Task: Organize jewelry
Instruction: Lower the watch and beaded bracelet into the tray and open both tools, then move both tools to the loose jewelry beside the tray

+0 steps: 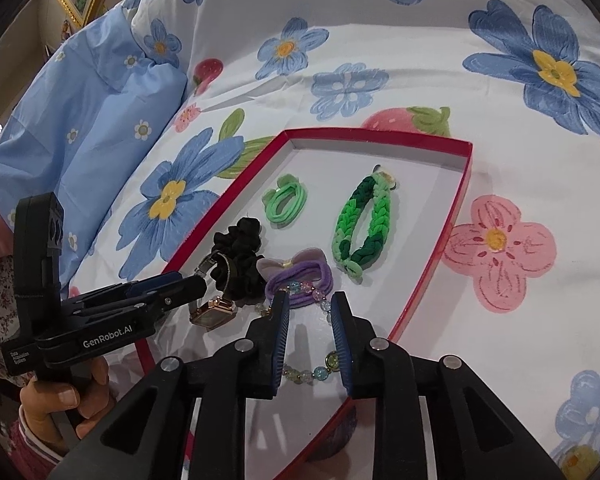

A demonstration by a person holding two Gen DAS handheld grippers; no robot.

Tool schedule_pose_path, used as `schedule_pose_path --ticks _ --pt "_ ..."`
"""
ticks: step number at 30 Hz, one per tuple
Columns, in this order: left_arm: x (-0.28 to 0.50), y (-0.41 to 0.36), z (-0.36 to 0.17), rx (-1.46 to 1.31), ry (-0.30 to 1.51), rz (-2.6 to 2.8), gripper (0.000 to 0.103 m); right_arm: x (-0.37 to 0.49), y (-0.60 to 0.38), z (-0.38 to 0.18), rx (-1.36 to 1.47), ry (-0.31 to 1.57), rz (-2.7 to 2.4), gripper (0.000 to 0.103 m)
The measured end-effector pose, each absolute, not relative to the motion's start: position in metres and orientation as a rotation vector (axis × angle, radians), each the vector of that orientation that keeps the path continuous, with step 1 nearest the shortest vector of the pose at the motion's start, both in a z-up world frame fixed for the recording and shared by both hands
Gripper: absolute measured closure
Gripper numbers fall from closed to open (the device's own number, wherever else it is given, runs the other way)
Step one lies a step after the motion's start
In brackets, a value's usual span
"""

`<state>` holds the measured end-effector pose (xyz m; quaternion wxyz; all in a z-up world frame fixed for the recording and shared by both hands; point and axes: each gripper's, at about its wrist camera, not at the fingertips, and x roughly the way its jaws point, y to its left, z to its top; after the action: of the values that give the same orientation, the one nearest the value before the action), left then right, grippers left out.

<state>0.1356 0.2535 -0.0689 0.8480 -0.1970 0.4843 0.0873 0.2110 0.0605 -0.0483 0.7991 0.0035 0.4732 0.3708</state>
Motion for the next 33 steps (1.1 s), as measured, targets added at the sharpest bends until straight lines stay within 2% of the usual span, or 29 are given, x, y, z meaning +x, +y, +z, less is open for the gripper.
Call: schedule_pose_path --ticks 2,6,11,19,21,33 --pt "0.131 0.253 -0.065 -0.423 1.012 0.184 0.057 0.208 0.057 -0.043 0.016 1.007 0.798 0.078" --pt "0.120 0.246 -0.052 -0.426 0.981 0.174 0.050 0.196 0.044 -0.028 0.044 0.965 0.797 0.064" --pt "0.105 0.231 -0.039 -0.450 0.954 0.135 0.047 0.180 0.015 -0.011 0.078 0.916 0.780 0.059" --pt "0.089 0.193 -0.023 -0.443 0.939 0.060 0.042 0.157 -0.043 0.003 0.129 0.881 0.735 0.058" --pt "0.086 0.182 -0.021 -0.432 0.944 0.034 0.042 0.149 -0.062 0.006 0.143 0.870 0.712 0.055" --pt "0.083 0.111 -0.018 -0.345 0.986 -0.112 0.040 0.124 -0.175 0.006 0.211 0.841 0.524 0.054"
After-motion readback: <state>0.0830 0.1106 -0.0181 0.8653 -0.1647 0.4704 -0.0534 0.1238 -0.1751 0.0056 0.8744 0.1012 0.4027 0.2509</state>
